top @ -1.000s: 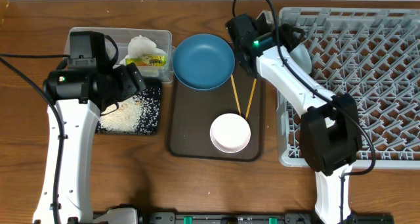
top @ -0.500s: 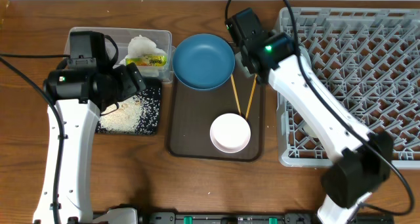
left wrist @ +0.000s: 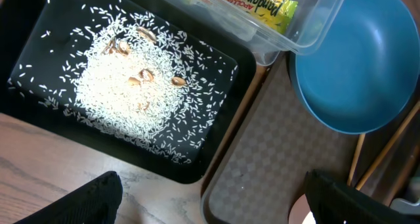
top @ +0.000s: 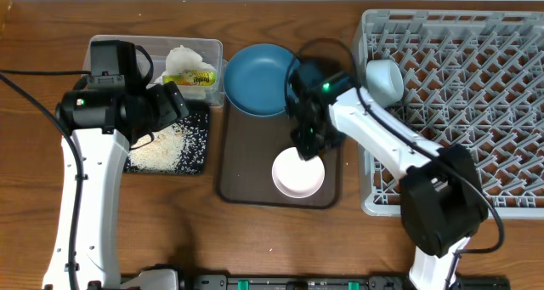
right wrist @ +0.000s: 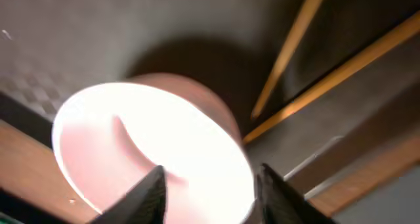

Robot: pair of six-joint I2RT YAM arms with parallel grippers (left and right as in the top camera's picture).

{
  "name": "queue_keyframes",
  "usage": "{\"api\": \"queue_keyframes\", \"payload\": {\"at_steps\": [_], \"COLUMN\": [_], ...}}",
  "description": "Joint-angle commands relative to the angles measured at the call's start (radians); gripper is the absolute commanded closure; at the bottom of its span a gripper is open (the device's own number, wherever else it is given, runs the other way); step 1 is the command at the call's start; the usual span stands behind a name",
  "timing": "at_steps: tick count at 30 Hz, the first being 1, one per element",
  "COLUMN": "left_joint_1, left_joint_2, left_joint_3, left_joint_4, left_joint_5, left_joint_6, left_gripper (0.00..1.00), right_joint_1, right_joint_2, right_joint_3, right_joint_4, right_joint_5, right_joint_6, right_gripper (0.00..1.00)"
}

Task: Sort waste into correct bins and load items into the dishwasher rack
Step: 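Move the right gripper to the pink-and-white cup and grasp its rim, then lift the pink-and-white cup off the brown tray toward the rack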

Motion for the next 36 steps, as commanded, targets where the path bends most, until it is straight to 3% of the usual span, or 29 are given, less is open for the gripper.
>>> {"api": "queue_keyframes", "payload": {"at_steps": [1, 9, 13, 20, 22, 27, 33, 36], "left_joint_1": [0.004, 0.004, 0.004, 0.004, 0.004, 0.004, 0.004, 0.004], "left_joint_2": [0.011, 0.011, 0.011, 0.011, 0.011, 0.011, 0.011, 0.011], "left_joint_3": [0.018, 0.018, 0.018, 0.018, 0.018, 0.018, 0.018, 0.018], "left_joint_4": [-0.003, -0.003, -0.003, -0.003, -0.003, -0.003, -0.003, -0.003], "left_joint_5": [-0.005, -0.005, -0.005, -0.005, -0.005, -0.005, -0.005, -0.005], "left_joint_6": [0.010, 0.010, 0.010, 0.010, 0.010, 0.010, 0.010, 0.010], "left_gripper": [0.09, 0.09, 0.09, 0.09, 0.09, 0.09, 0.09, 0.09], "right_joint_1": [0.003, -0.005, -0.007, -0.007, -0.006, -0.007, -0.006, -0.006], "right_joint_2": [-0.006, -0.006, -0.015, -0.075, -0.090, -0.093, -0.079, -0.076], "right_joint_3": [-0.039, -0.145, -0.124, 0.028, 0.048, 0.032, -0.093, -0.148], "right_joint_4": [0.008, 0.071, 0.092, 0.007, -0.016, -0.046, 0.025, 0.063], "right_joint_5": [-0.079, -0.089, -0.089, -0.050, 0.028, 0.229, 0.227, 0.195], "right_joint_6": [0.015, 0.029, 0.029, 0.030, 0.079, 0.180, 0.187, 0.186], "right_gripper": [0.66, 0.89, 0.87, 0.58, 0.56, 0.58, 0.71, 0.73]}}
